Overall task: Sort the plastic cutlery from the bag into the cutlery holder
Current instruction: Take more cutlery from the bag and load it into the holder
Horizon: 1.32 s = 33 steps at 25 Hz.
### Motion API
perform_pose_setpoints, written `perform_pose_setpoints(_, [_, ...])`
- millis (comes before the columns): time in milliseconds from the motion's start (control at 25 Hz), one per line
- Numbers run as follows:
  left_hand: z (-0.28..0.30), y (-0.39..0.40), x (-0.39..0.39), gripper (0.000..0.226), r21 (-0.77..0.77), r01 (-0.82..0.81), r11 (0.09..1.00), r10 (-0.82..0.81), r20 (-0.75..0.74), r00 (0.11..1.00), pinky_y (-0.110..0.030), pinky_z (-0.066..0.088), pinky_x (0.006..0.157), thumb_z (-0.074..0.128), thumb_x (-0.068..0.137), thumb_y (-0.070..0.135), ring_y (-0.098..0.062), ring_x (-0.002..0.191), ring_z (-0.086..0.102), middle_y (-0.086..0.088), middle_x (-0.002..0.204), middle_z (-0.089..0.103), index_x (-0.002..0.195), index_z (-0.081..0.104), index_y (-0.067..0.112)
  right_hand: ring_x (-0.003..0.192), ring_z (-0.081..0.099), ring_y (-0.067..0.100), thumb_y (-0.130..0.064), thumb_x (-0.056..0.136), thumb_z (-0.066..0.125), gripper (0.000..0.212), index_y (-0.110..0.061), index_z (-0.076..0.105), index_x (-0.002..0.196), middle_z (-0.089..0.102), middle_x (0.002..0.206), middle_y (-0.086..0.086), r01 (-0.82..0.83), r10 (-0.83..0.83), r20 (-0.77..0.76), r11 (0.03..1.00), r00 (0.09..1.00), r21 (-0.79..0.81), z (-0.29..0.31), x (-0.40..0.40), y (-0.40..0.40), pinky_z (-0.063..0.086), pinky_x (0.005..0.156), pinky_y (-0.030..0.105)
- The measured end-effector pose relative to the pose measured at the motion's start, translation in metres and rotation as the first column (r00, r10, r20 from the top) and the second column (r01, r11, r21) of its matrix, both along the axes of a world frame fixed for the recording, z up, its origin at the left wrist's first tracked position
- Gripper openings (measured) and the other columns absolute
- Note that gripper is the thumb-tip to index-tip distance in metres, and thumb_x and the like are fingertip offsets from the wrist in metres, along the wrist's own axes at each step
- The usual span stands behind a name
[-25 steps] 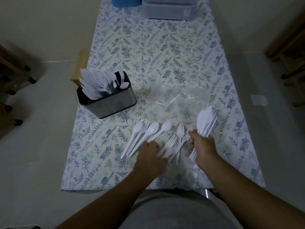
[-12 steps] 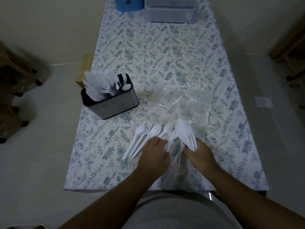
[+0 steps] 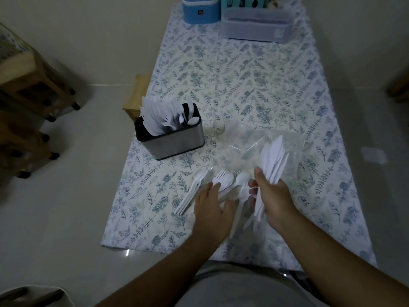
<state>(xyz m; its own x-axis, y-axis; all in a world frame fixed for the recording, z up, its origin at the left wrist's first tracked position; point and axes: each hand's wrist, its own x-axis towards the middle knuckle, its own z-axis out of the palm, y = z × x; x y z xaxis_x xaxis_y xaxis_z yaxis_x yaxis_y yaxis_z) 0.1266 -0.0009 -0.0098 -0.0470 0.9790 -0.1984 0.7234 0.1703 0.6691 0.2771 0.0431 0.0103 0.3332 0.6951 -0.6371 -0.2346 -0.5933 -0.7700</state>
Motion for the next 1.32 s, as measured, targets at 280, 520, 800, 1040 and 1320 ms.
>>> perform_pose_setpoints(280, [0.043,0.023,0.012,0.053,-0.733,-0.212,0.646,0.759,0.646,0.078,-0.041,0.050,0.100,0.044,0.099,0.051,-0.029,0.113,0.065,-0.014,0.118,0.071,0.122,0.065,0.009,0.064,0.066,0.017,-0.026,0.093,0.069,0.019,-0.008,0.067,0.089,0.066,0.070,0.005,0.072,-0.031,-0.385,0.993,0.922,0.094,0.041,-0.060,0.019,0.058,0.073,0.036])
perform_pose_setpoints(520, [0.043,0.029,-0.002,0.038,-0.534,-0.333,0.777,0.629,0.661,0.408,-0.041,0.056,0.079,0.041,0.102,0.045,-0.024,0.098,0.072,-0.006,0.106,0.076,0.113,0.069,0.023,0.060,0.070,0.028,-0.042,0.091,0.069,0.033,-0.010,0.066,0.098,0.071,0.070,0.009,-0.302,0.308,-0.038,0.946,0.951,0.114,0.041,-0.073,0.007,0.057,0.060,0.045])
perform_pose_setpoints(800, [0.056,0.025,-0.031,0.021,-0.118,-0.193,0.974,0.219,0.709,0.670,-0.040,0.061,0.084,0.058,0.100,0.022,-0.026,0.093,0.074,-0.008,0.096,0.077,0.113,0.073,0.014,0.051,0.054,0.008,-0.053,0.103,0.031,0.040,-0.026,0.057,0.120,0.059,0.067,-0.005,-0.545,0.515,0.225,0.832,0.827,0.097,0.042,-0.076,-0.003,0.041,0.051,0.023])
perform_pose_setpoints(1040, [0.057,0.030,-0.047,0.022,-0.125,-0.231,0.965,0.256,0.639,0.725,-0.048,0.058,0.078,0.073,0.087,0.019,-0.029,0.075,0.071,-0.023,0.084,0.073,0.092,0.074,-0.002,0.056,0.060,0.006,-0.037,0.108,0.031,0.042,-0.012,0.065,0.108,0.065,0.070,-0.004,-0.500,0.486,0.171,0.865,0.857,0.048,0.050,-0.085,-0.005,0.045,0.047,0.017])
perform_pose_setpoints(1320, [0.070,0.025,-0.082,0.021,-0.106,-0.250,0.962,0.253,0.680,0.688,-0.039,0.059,0.088,0.072,0.088,0.006,-0.017,0.093,0.075,0.000,0.096,0.079,0.106,0.078,0.015,0.109,0.061,0.009,-0.029,0.107,0.039,0.031,-0.020,0.059,0.130,0.064,0.127,0.002,-0.721,0.707,0.163,0.690,0.689,0.055,0.059,-0.096,0.011,0.047,0.091,0.018])
